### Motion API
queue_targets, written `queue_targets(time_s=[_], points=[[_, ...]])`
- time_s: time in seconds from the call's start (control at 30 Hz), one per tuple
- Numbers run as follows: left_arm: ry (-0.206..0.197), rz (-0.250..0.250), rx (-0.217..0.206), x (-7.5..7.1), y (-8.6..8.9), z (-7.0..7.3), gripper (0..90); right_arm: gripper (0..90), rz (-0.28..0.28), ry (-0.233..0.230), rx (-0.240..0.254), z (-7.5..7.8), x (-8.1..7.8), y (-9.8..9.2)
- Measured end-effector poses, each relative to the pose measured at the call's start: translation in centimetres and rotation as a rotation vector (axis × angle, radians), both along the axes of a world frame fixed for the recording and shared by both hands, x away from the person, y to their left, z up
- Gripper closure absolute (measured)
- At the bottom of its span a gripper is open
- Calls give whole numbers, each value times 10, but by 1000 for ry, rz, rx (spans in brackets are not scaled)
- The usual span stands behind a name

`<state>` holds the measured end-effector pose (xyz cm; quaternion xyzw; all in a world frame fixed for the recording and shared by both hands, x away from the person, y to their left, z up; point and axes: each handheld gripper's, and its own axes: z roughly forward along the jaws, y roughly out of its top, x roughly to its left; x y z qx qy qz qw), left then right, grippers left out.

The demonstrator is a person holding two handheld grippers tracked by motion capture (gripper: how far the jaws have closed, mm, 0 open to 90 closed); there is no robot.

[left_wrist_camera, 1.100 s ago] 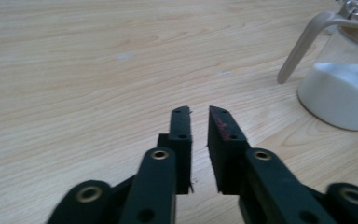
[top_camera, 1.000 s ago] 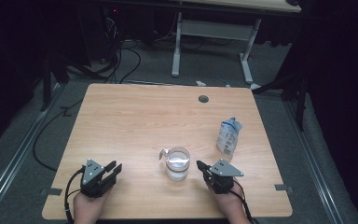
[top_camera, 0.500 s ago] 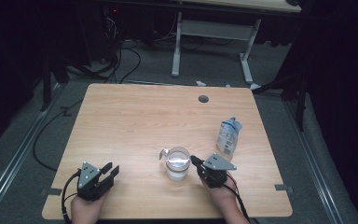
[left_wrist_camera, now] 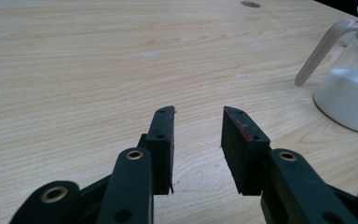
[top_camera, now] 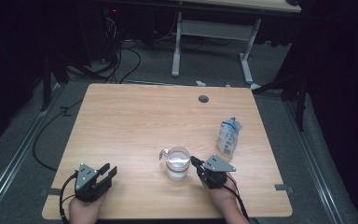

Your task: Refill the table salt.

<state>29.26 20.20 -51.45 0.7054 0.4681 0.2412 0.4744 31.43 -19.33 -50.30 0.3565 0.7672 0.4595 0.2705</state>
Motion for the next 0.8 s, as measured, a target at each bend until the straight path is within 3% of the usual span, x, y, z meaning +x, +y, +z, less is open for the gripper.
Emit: queue_targets(time_s=[0.43,0.8], points=[[16,-6,-17,1,1,-1,647,900,10,-6,-9,1,-16,2],[24,-17,-22,2,1,-1,651,900,75,-11,-13,1,-32,21]])
